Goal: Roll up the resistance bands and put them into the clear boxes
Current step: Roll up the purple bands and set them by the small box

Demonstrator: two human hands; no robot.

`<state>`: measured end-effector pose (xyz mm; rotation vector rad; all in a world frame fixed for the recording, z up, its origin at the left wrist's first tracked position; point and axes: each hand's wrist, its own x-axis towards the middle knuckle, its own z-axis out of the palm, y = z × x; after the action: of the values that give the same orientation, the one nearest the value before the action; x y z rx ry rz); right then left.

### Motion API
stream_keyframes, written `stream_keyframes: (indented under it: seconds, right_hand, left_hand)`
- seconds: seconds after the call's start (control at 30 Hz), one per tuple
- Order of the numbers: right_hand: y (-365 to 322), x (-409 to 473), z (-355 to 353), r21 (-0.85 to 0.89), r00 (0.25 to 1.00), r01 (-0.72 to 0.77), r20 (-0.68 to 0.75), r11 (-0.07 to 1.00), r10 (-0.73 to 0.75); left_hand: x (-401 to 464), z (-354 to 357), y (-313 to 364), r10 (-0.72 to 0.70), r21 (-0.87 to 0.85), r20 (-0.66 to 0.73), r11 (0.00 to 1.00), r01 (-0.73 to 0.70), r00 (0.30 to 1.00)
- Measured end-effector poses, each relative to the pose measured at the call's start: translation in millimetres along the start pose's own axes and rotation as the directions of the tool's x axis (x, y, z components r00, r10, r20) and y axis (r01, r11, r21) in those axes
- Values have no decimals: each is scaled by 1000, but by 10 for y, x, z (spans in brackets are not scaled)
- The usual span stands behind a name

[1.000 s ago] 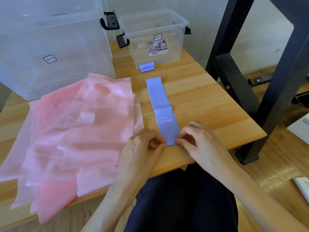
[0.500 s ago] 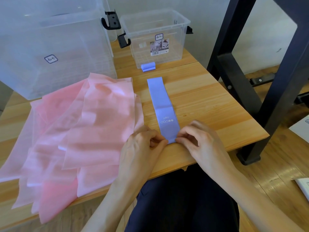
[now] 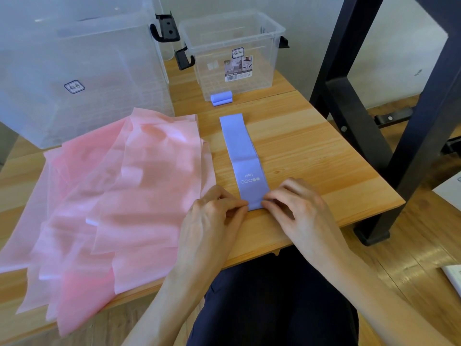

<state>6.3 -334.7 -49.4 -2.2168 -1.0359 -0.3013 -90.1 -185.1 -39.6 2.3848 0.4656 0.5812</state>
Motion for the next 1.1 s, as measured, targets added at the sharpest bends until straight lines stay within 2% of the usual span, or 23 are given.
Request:
stream_keyframes:
  seconds: [0.1, 0.37, 0.53, 0.7, 0.8, 0.87, 0.97, 1.1]
  right_hand:
    - [-13, 16, -18, -10, 1000, 16, -3, 1000, -16]
    - [39, 47, 6, -25, 999, 35, -8, 999, -36]
    - [20, 22, -11, -44, 999, 36, 30, 998, -35]
    - [62, 85, 23, -10, 999, 32, 36, 999, -31]
    - [64, 118, 21, 46, 998, 0, 70, 999, -3]
    - [52, 129, 11, 96, 996, -37, 90, 995, 28]
    - [43, 127, -27, 174, 992, -104, 92, 979, 89]
    - [-18, 101, -62, 200, 994, -95, 69, 975, 83]
  left_hand:
    - [-2, -3, 16, -40, -51, -1, 998, 39, 999]
    - [-8, 14, -57, 97, 36, -30, 995, -96, 995]
    - [29, 11, -51, 123, 88, -38, 989, -119, 992]
    - [13, -42, -46, 108, 99, 46, 989, -112, 993]
    - [-28, -153, -13, -66, 52, 98, 997, 61, 993]
    - [-24, -236, 3, -216, -125, 158, 964, 237, 963]
    - [49, -305, 98, -328, -418, 371, 777, 471, 869]
    - [184, -312, 186, -280, -563, 583, 537, 628, 762]
